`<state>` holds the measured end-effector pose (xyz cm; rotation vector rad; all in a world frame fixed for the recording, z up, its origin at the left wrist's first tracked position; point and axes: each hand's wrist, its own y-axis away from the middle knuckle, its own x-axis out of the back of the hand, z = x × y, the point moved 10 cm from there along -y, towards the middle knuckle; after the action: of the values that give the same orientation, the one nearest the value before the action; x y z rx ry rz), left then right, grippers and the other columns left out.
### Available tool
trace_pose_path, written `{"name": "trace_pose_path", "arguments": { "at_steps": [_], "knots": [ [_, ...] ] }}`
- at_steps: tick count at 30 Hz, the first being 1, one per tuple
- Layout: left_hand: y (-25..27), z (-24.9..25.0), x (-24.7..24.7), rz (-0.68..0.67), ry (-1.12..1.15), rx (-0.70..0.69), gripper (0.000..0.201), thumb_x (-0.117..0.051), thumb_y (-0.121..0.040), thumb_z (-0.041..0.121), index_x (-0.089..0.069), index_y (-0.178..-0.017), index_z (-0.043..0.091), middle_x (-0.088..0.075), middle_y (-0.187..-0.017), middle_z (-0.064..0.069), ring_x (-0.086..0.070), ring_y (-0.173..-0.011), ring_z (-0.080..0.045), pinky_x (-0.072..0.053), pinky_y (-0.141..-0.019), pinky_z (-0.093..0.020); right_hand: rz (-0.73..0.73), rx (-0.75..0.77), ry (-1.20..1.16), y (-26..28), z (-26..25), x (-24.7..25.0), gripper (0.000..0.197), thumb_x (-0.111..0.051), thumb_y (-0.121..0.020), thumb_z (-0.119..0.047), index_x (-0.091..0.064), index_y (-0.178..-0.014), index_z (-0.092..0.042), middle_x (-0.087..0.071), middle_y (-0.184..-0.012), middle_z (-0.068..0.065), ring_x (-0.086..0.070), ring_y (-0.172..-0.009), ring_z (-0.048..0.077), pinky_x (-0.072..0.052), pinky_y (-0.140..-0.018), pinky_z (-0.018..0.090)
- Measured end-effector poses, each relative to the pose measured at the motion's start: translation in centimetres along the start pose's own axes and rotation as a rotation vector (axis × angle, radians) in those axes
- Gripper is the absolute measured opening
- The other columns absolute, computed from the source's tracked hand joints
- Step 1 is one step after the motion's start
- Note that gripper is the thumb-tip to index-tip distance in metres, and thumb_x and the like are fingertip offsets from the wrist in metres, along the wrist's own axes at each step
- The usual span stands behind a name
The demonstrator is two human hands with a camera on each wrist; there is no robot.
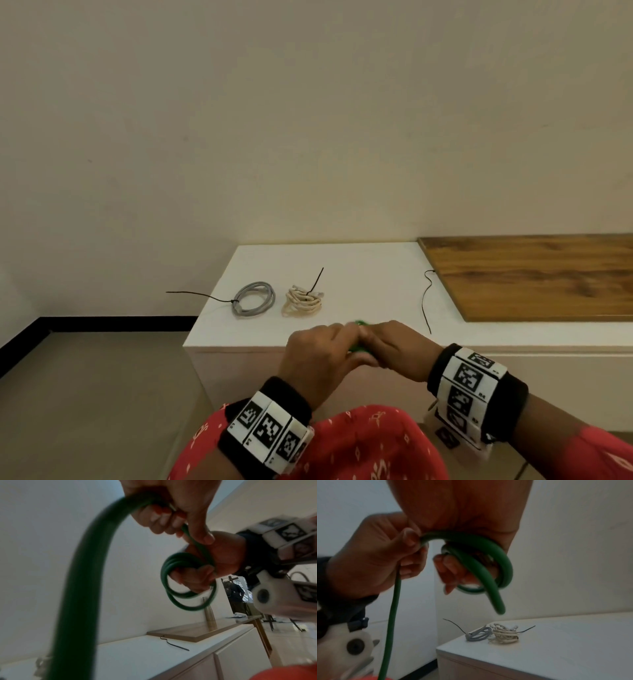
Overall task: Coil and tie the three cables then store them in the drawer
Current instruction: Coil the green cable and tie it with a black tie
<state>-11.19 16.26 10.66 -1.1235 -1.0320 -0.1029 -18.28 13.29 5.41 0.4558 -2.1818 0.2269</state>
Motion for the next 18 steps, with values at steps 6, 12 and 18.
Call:
{"name": "trace_pose_path", "arguments": {
  "at_steps": [6,12,18],
  "knots": [
    [0.3,-6.2,-0.8,-0.003,0.576,0.38,0.024,-0.053,-0.07,0.056,-0.047,-0.065,0.033,-0.048,-0.051,0.011,-0.044,-0.051,-0.004,-0.032,-0.05,-0.013,-0.148,-0.074,-0.495,0.1,-0.1,-0.7,0.058,-0.038,-0.081,-0.067,-0.062,-0.065,-0.017,-0.045,-0.041,-0.007,-0.037,-0.033,0.005,-0.032,-0.04,0.015],
    [2.2,-8.8,-2.8,0.001,0.787,0.536,0.009,-0.054,-0.079,0.028,-0.058,-0.071,0.025,-0.052,-0.048,0.013,-0.044,-0.048,-0.002,-0.034,-0.052,-0.01,-0.027,-0.165,-1.051,0.3,0.9,1.7,0.044,-0.035,-0.089,-0.032,-0.059,-0.063,-0.006,-0.039,-0.034,-0.004,-0.029,-0.027,0.007,-0.026,-0.036,0.018],
    [4.4,-9.0,-4.5,-0.11,0.621,0.543,0.023,-0.051,-0.091,0.013,-0.062,-0.102,0.03,-0.044,-0.052,0.011,-0.047,-0.054,-0.003,-0.037,-0.058,-0.011,0.251,-0.134,-1.542,0.6,2.7,6.1,0.031,-0.039,-0.076,-0.029,-0.057,-0.066,-0.006,-0.039,-0.039,-0.003,-0.031,-0.029,0.008,-0.032,-0.033,0.019]
  ]
}}
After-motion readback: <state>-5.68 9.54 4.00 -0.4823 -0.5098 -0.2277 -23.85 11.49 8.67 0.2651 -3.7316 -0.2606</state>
